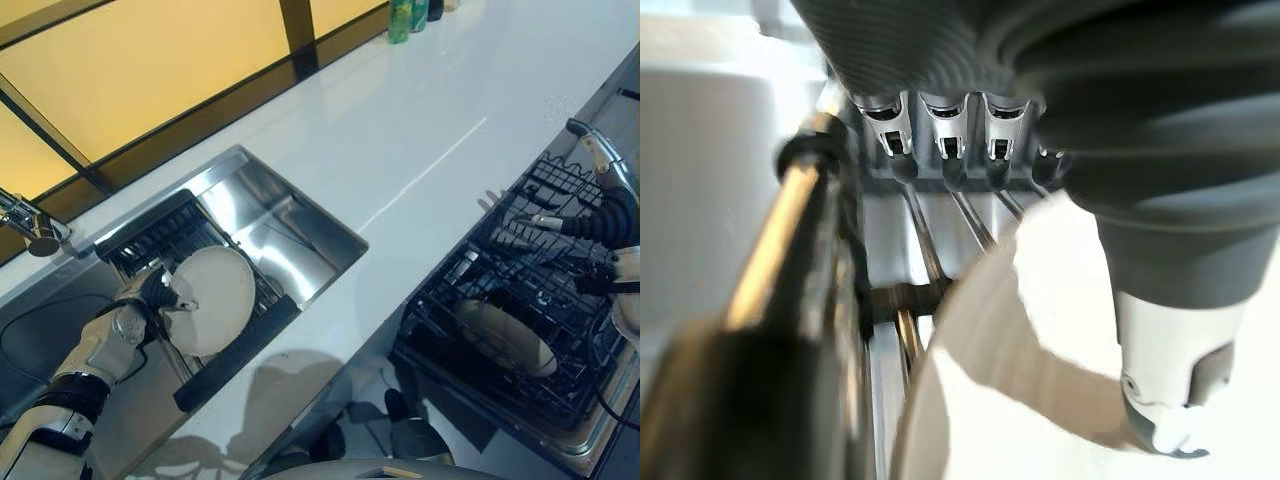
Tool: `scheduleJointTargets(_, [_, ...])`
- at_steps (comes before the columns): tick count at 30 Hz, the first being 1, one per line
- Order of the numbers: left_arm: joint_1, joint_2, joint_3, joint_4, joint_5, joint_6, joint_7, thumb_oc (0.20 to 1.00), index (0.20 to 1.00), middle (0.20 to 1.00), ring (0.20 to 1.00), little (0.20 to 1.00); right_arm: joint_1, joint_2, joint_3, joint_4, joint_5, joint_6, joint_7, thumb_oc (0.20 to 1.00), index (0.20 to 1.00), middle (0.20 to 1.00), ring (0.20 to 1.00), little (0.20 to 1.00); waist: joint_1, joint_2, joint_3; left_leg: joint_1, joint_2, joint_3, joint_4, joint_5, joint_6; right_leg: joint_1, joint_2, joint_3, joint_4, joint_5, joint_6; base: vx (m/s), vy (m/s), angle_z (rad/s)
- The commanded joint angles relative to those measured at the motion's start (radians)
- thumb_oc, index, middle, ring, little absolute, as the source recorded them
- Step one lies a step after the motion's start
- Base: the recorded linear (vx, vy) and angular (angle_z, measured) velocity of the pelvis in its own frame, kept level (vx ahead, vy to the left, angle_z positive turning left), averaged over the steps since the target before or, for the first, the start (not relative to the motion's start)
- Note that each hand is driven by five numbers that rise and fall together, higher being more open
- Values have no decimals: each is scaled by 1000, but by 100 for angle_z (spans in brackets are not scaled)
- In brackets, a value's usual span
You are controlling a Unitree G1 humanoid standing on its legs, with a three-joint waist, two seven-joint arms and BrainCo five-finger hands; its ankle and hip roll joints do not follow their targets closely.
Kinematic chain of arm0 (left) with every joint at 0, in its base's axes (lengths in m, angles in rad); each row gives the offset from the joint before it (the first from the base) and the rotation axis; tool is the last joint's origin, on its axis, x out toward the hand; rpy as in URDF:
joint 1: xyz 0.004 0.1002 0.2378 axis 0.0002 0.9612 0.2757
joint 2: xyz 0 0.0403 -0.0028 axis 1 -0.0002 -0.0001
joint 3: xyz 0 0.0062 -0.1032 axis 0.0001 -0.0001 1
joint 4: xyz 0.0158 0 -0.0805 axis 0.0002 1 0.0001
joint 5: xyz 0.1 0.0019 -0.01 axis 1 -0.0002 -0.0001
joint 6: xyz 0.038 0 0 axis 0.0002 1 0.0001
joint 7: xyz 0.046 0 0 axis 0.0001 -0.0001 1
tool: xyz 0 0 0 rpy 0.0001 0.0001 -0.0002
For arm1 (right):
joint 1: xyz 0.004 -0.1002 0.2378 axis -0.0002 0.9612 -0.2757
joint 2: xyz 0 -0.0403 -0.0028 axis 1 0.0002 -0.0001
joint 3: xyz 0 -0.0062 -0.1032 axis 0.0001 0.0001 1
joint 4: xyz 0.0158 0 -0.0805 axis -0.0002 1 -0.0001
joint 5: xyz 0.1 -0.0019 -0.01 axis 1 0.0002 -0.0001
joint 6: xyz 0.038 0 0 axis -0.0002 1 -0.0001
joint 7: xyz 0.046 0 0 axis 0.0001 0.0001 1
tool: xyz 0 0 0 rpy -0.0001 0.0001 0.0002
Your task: Pick up plates and place into dishwasher.
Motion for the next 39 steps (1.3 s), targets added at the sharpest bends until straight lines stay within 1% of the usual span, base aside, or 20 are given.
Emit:
scheduleJointTargets(1, [-62, 36, 61, 48, -44, -99, 42, 1000, 1000, 1000, 1000, 1000, -62, -9, -8, -26, 24, -25, -35, 1000, 1000, 1000, 1000, 1000, 4, -61, -27, -126, -63, -26, 183, -72, 52, -57, -69, 1, 167, -61, 94, 0, 0, 0])
scheduleJointTargets(2, [-63, 31, 62, 26, -114, -126, -22, 1000, 1000, 1000, 1000, 1000, -59, -4, -10, -28, 19, -23, -33, 1000, 1000, 1000, 1000, 1000, 4, -61, -25, -128, -63, -26, 187, -74, 53, -60, -69, 1, 172, -63, 94, 0, 0, 0])
scheduleJointTargets(4, [-48, 4, 60, -53, -252, -164, -210, 1000, 1000, 1000, 1000, 1000, -43, 13, -22, -38, 8, -22, -28, 1000, 1000, 1000, 1000, 1000, 9, -61, -20, -133, -64, -28, 193, -74, 56, -65, -69, 0, 176, -61, 95, 0, 0, 0])
scheduleJointTargets(6, [-20, -14, 52, -113, -367, -161, -319, 1000, 1000, 1000, 1000, 1000, -38, 26, -26, -47, -2, -19, -28, 1000, 1000, 1000, 1000, 1000, 13, -57, -12, -131, -64, -29, 193, -73, 58, -66, -68, -1, 178, -56, 97, -6, 3, 2])
scheduleJointTargets(8, [-12, -16, 45, -119, -400, -162, -387, 1000, 1000, 1000, 1000, 1000, -39, 25, -25, -49, -2, -19, -28, 1000, 1000, 1000, 1000, 1000, 12, -54, -10, -124, -64, -25, 189, -76, 61, -64, -68, -1, 177, -57, 99, -6, 6, 2])
scheduleJointTargets(10, [-11, -11, 40, -121, -411, -160, -405, 1000, 1000, 1000, 1000, 1000, -39, 24, -25, -48, 0, -21, -27, 1000, 1000, 1000, 1000, 1000, 11, -53, -9, -122, -64, -23, 189, -76, 61, -62, -68, -1, 177, -57, 100, 0, 0, 0])
scheduleJointTargets(11, [-1, 15, 13, -156, -532, -133, -603, 1000, 1000, 1000, 1000, 1000, -34, 15, -28, -45, 11, -32, -22, 1000, 1000, 1000, 1000, 1000, 7, -48, -13, -111, -64, -16, 186, -80, 62, -52, -69, -2, 171, -56, 103, 0, 0, 0])
scheduleJointTargets(12, [2, 18, 12, -165, -545, -126, -630, 1000, 1000, 1000, 1000, 1000, -31, 14, -29, -47, 14, -32, -20, 1000, 1000, 1000, 1000, 1000, 8, -47, -15, -109, -63, -15, 185, -80, 62, -51, -69, -2, 169, -55, 103, 0, 0, 0])
scheduleJointTargets(13, [12, 37, -5, -190, -596, -107, -716, 1000, 1000, 1000, 1000, 1000, -22, 9, -32, -47, 21, -39, -18, 1000, 1000, 1000, 1000, 1000, 4, -44, -17, -104, -63, -11, 182, -80, 63, -48, -68, -1, 168, -55, 105, 0, 0, 0])
scheduleJointTargets(14, [15, 43, -12, -198, -620, -94, -752, 1000, 1000, 1000, 1000, 1000, -20, 7, -31, -46, 24, -41, -17, 1000, 1000, 1000, 1000, 1000, 3, -43, -18, -101, -63, -9, 181, -80, 64, -46, -67, -1, 168, -55, 106, 0, 0, 0])
scheduleJointTargets(15, [19, 48, -18, -214, -647, -73, -809, 1000, 1000, 1000, 1000, 1000, -15, 5, -28, -43, 27, -45, -19, 1000, 1000, 1000, 1000, 1000, 3, -42, -21, -95, -64, -9, 177, -80, 64, -41, -67, -2, 166, -56, 107, 0, 0, 0])
scheduleJointTargets(16, [20, 54, -24, -224, -671, -57, -842, 1000, 1000, 1000, 1000, 1000, -12, 0, -25, -41, 31, -47, -20, 1000, 1000, 1000, 1000, 1000, 2, -40, -22, -90, -64, -9, 175, -81, 64, -37, -66, -2, 166, -57, 108, 31, -5, 2])
scheduleJointTargets(17, [18, 60, -30, -239, -705, -24, -893, 1000, 1000, 1000, 1000, 1000, -9, -3, -20, -38, 34, -49, -22, 1000, 1000, 1000, 1000, 1000, 1, -39, -27, -84, -66, -9, 174, -82, 65, -32, -65, -2, 165, -58, 108, 32, -8, 4])
scheduleJointTargets(21, [34, 69, -48, -275, -780, 29, -989, 1000, 1000, 1000, 1000, 1000, -2, -10, -5, -35, 40, -46, -33, 1000, 1000, 1000, 1000, 1000, 3, -38, -35, -70, -70, -15, 169, -83, 68, -16, -66, -7, 160, -60, 109, 26, -24, 6])
scheduleJointTargets(28, [83, 60, -51, -340, -906, 73, -1053, 1000, 1000, 1000, 1000, 1000, 17, -8, 8, -45, 51, -25, -49, 1000, 1000, 1000, 1000, 1000, 18, -49, -51, -51, -71, -26, 162, -89, 69, 7, -70, -26, 150, -64, 115, 6, -51, 4])
scheduleJointTargets(30, [100, 60, -45, -377, -955, 87, -1113, 1000, 1000, 1000, 1000, 1000, 28, -6, 10, -50, 53, -23, -59, 1000, 1000, 1000, 1000, 1000, 26, -53, -57, -48, -70, -28, 159, -90, 69, 15, -72, -33, 143, -65, 117, -5, -67, -4])
scheduleJointTargets(31, [107, 62, -47, -397, -958, 89, -1146, 768, 768, 768, 768, 768, 31, -5, 12, -50, 55, -23, -63, 1000, 1000, 1000, 1000, 1000, 28, -54, -60, -45, -69, -29, 158, -91, 69, 18, -72, -36, 141, -65, 117, -7, -58, -1])
scheduleJointTargets(32, [114, 75, -55, -431, -964, 93, -1173, 200, 200, 200, 200, 200, 34, -4, 15, -48, 56, -25, -67, 1000, 1000, 1000, 1000, 1000, 31, -54, -62, -43, -68, -31, 157, -91, 69, 21, -71, -39, 139, -64, 117, -8, -58, 2])
scheduleJointTargets(35, [116, 115, -84, -504, -971, 96, -1225, 200, 200, 200, 200, 200, 37, -17, 22, -47, 71, -25, -79, 1000, 1000, 1000, 1000, 1000, 34, -55, -69, -39, -69, -38, 155, -91, 68, 29, -72, -46, 132, -63, 117, -21, -54, 2])
scheduleJointTargets(39, [120, 152, -97, -570, -979, 113, -1249, 200, 200, 200, 200, 200, 44, -25, 33, -54, 82, -15, -101, 1000, 1000, 1000, 1000, 1000, 43, -57, -78, -34, -68, -46, 152, -92, 66, 40, -72, -55, 124, -65, 118, -26, -52, 6])
